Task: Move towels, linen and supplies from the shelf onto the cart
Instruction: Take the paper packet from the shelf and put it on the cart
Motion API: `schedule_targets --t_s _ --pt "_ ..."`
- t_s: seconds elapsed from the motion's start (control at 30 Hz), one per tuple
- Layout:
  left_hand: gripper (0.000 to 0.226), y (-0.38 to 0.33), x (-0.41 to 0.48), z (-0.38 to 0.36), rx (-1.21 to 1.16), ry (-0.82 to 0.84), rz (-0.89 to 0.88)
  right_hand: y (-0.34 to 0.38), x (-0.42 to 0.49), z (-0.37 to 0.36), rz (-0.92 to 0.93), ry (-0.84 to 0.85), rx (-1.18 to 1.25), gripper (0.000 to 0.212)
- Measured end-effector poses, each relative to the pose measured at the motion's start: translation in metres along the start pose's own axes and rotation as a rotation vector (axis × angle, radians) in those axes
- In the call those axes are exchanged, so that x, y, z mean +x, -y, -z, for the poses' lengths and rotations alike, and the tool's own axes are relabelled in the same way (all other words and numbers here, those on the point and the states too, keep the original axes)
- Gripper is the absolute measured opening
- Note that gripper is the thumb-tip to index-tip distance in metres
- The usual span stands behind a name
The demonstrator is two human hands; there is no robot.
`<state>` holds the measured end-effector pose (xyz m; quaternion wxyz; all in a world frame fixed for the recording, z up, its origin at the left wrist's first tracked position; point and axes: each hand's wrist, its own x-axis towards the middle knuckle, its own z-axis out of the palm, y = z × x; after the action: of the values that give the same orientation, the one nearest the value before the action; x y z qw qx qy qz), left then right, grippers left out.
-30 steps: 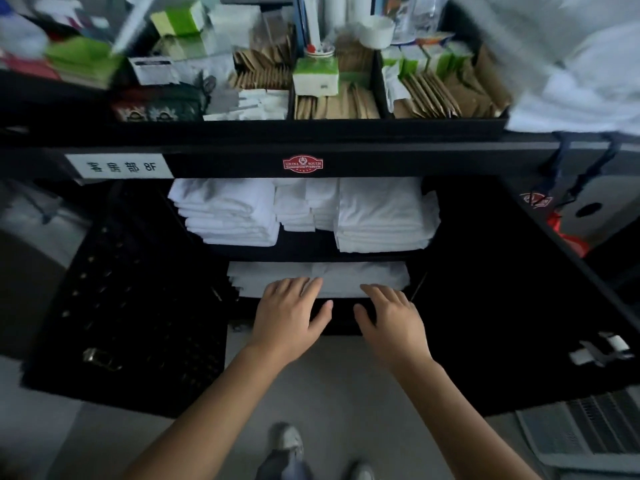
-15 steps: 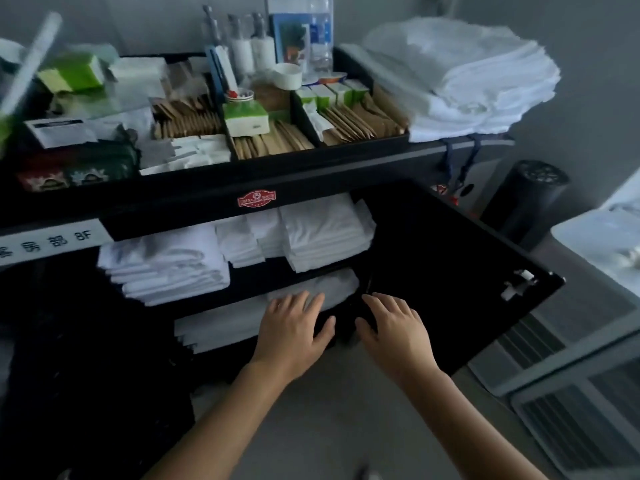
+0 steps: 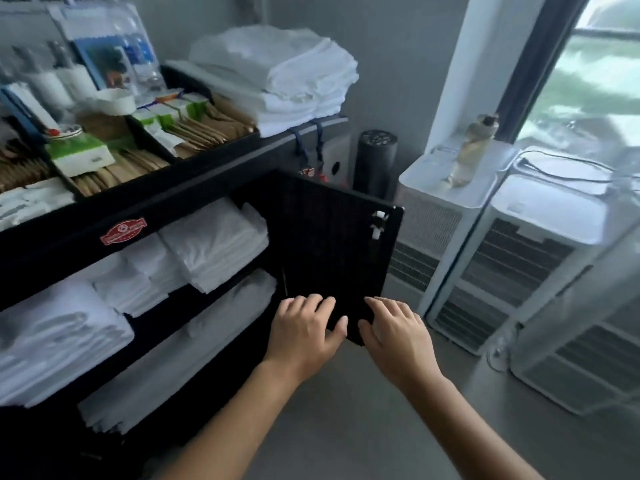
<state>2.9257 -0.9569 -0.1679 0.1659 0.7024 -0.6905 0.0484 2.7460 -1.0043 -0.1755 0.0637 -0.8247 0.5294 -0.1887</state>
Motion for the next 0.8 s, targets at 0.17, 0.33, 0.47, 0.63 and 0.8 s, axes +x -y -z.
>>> schedule_targets --t_s 0.17,0.33,0.47,0.63,0.8 --pt "0.051 -0.101 0.024 -0.014 0.011 0.003 -0.194 -0.082 -0.048 0.057 -0.122 -0.138 -0.011 0.039" --pt "0.052 -0.228 0.033 -0.037 -0.027 -0.001 -0.375 -0.189 -0.115 0.104 -0.282 -0.177 -0.113 0.050" --pt "0.053 -0.336 0.027 -0.057 -0.095 0.023 -0.506 -0.273 -0.180 0.143 -0.425 -0.213 -0.170 0.057" --pt "0.050 -0.453 0.011 -0.080 -0.196 0.057 -0.711 -0.351 -0.259 0.165 -0.654 -0.297 -0.192 0.058" --pt "0.048 -0.558 0.005 -0.112 -0.261 0.090 -0.991 -0.411 -0.331 0.174 -0.900 -0.346 -0.226 0.059"
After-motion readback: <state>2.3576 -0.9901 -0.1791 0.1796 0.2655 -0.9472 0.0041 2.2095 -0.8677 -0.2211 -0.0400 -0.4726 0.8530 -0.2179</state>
